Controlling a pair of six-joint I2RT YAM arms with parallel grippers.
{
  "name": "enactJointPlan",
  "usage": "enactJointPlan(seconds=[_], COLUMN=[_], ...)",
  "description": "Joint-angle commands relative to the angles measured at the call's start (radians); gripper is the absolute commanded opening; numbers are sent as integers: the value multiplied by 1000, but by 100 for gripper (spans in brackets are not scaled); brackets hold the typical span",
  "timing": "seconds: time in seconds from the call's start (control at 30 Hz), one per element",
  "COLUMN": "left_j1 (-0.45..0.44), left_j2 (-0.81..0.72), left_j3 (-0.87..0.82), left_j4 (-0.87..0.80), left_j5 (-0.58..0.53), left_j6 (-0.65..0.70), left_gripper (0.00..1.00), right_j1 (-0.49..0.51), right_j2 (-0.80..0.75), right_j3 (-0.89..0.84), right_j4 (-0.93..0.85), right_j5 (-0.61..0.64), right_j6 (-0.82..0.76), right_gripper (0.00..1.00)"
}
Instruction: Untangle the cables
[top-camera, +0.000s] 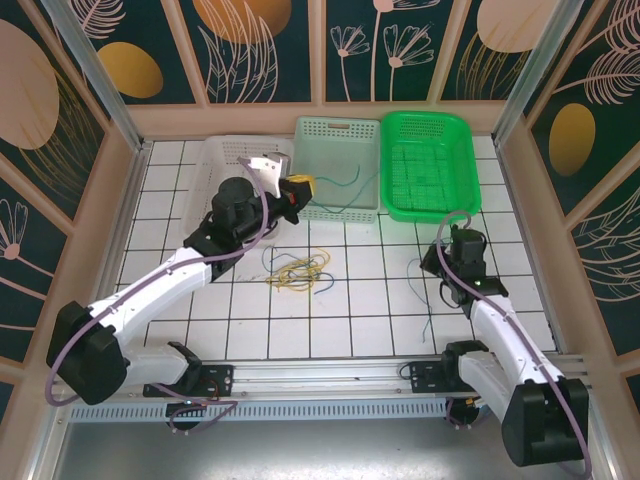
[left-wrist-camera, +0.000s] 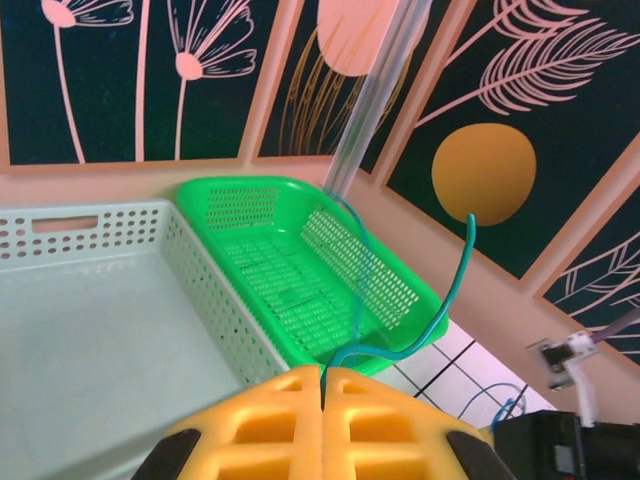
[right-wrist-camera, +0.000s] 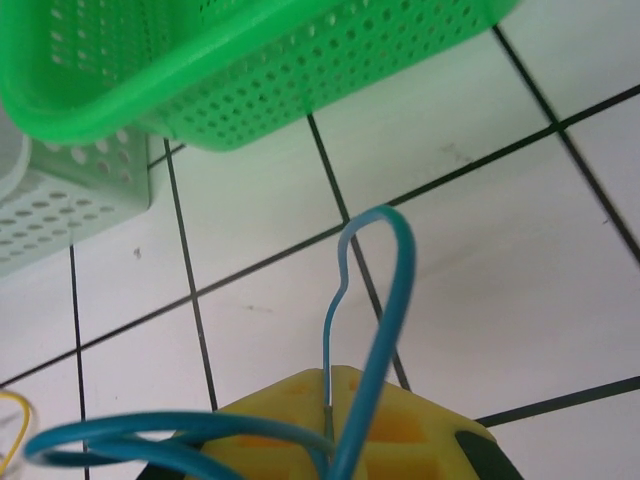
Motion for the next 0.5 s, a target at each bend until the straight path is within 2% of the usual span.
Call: enactJointPlan(seconds=[0.0, 0.07, 0.2, 0.27, 0.37, 0.47], left_j1=[2, 2, 2, 2, 2, 1], left_j2=[-7, 7, 43, 55, 59, 58], left_j3=[-24, -32, -30, -35, -45, -46], left_j4=[39, 68, 104, 124, 152, 169], left_j5=[66, 99, 152, 173, 186, 205], left_j6=[-6, -25, -51, -64, -68, -67], left_gripper=[0, 0, 0, 0, 0, 0], right_j1=[0, 7, 10, 11, 10, 10], right_j2=[51, 80, 67, 31, -41, -105], right_j3=[-21, -21, -8, 6, 25, 45], right_j4=[5, 5, 8, -5, -16, 2], right_j5=[-80, -85, -78, -68, -73, -129], right_j6=[-17, -23, -34, -43, -44, -25], right_gripper=[18, 51, 80, 86, 87, 86])
